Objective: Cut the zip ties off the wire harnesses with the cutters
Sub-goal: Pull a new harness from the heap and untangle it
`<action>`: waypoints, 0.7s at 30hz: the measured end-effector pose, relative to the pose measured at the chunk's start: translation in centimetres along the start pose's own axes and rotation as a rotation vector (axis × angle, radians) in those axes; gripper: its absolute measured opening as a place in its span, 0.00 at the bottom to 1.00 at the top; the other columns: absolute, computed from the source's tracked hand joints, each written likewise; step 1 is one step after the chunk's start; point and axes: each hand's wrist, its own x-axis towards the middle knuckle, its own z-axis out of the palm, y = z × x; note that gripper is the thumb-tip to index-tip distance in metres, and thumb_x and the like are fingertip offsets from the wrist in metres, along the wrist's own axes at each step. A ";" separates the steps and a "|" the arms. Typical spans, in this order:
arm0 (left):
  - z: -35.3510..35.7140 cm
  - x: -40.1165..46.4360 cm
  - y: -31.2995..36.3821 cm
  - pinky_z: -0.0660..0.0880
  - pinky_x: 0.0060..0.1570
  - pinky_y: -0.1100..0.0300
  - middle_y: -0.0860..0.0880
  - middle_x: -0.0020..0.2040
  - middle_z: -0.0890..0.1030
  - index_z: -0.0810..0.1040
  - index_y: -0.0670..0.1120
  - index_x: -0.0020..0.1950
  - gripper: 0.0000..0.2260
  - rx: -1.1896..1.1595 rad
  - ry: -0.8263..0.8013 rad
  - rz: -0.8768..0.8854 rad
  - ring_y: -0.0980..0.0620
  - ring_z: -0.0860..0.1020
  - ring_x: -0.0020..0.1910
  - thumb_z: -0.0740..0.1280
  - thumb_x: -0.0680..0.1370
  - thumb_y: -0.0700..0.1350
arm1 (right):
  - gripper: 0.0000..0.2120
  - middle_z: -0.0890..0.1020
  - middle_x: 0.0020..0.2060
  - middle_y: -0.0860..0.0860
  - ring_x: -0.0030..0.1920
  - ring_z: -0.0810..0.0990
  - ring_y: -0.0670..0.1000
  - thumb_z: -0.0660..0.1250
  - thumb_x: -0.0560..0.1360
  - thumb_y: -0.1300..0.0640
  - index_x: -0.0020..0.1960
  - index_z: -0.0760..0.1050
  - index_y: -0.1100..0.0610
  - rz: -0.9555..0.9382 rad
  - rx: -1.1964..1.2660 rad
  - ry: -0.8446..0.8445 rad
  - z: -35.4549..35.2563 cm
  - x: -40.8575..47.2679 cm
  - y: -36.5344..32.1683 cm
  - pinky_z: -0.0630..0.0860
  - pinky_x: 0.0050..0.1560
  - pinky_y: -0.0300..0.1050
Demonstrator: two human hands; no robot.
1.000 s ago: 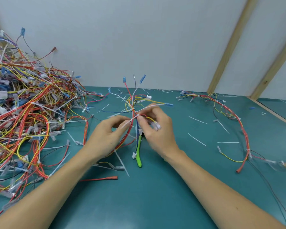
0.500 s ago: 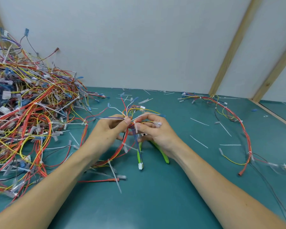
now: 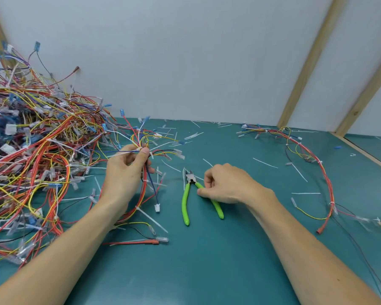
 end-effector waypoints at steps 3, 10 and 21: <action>0.2 -0.1 -0.1 0.77 0.35 0.64 0.53 0.31 0.78 0.80 0.45 0.51 0.05 0.018 -0.040 0.016 0.52 0.80 0.30 0.66 0.83 0.44 | 0.14 0.83 0.42 0.48 0.46 0.81 0.53 0.67 0.79 0.41 0.45 0.78 0.51 -0.056 -0.029 -0.047 -0.2 -0.2 -0.2 0.74 0.41 0.47; 0.6 -0.8 0.5 0.76 0.35 0.66 0.50 0.35 0.80 0.83 0.50 0.47 0.06 -0.059 -0.131 0.080 0.53 0.78 0.29 0.67 0.82 0.43 | 0.09 0.83 0.38 0.53 0.37 0.82 0.56 0.57 0.86 0.51 0.52 0.67 0.55 0.072 0.404 0.295 1.0 1.2 0.8 0.76 0.39 0.51; 1.1 -1.6 -0.2 0.66 0.35 0.63 0.57 0.43 0.79 0.84 0.44 0.53 0.07 0.135 -0.459 0.110 0.56 0.68 0.34 0.66 0.82 0.41 | 0.10 0.67 0.32 0.45 0.28 0.57 0.43 0.58 0.86 0.53 0.55 0.77 0.51 0.183 1.711 0.086 0.3 2.1 2.7 0.53 0.22 0.34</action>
